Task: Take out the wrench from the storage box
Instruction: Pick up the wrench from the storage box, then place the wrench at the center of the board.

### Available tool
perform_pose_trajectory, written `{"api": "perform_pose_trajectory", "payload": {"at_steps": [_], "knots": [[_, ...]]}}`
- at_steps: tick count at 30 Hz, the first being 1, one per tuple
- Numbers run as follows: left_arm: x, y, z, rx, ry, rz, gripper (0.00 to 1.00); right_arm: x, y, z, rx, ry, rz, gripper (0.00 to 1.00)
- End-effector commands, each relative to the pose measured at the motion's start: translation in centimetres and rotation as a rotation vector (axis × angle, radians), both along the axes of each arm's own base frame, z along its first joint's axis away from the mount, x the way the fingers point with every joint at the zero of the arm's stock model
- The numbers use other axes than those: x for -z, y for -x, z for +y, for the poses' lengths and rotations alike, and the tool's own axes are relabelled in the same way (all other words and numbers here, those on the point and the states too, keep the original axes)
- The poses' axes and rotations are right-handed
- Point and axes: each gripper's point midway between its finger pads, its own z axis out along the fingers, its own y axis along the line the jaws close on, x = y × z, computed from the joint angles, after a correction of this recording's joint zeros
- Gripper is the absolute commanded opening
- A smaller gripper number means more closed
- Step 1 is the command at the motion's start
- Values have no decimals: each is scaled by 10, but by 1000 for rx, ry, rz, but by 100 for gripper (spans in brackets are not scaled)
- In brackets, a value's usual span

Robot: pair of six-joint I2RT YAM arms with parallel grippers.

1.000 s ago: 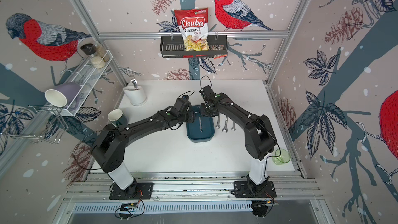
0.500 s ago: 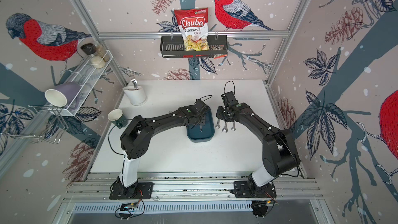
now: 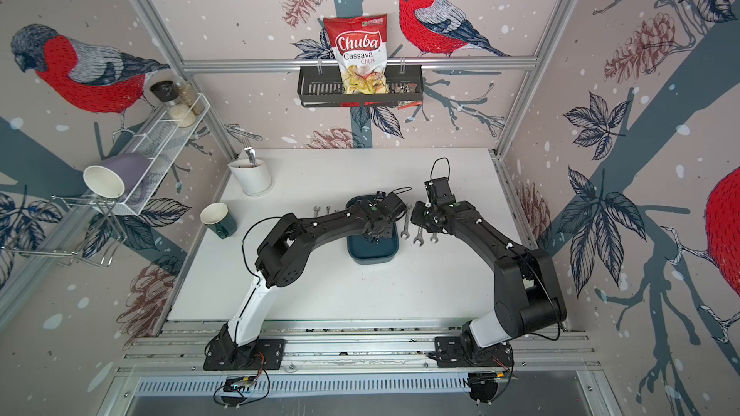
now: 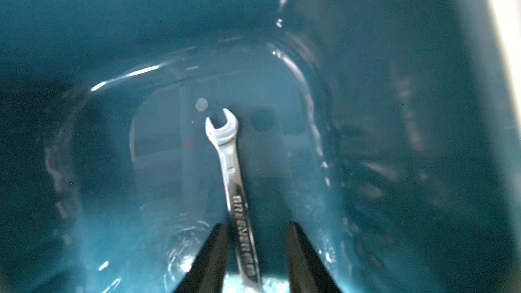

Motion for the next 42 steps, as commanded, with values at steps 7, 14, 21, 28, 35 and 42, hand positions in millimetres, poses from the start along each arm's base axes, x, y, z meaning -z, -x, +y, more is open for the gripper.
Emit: {"api": "perform_pose_trajectory", "payload": {"at_steps": [7,14,21,28,35,42], "knots": [[9,19,24,17,-110,85,17,-3,2,-8,1,-34,-23,36],[-19,8,25,15,-80,36,15,-5,4,-14,11,-47,-30,36],[-44,0,30,7,-50,1,15,-8,5,-19,17,-59,-37,36],[-70,-9,38,-8,-34,-34,15,-6,6,-23,22,-66,-33,36],[-118,-19,66,-55,-18,-102,15,-6,6,-23,24,-69,-34,36],[-136,-30,129,-157,-25,-151,15,-6,5,-22,24,-72,-32,36]]}}
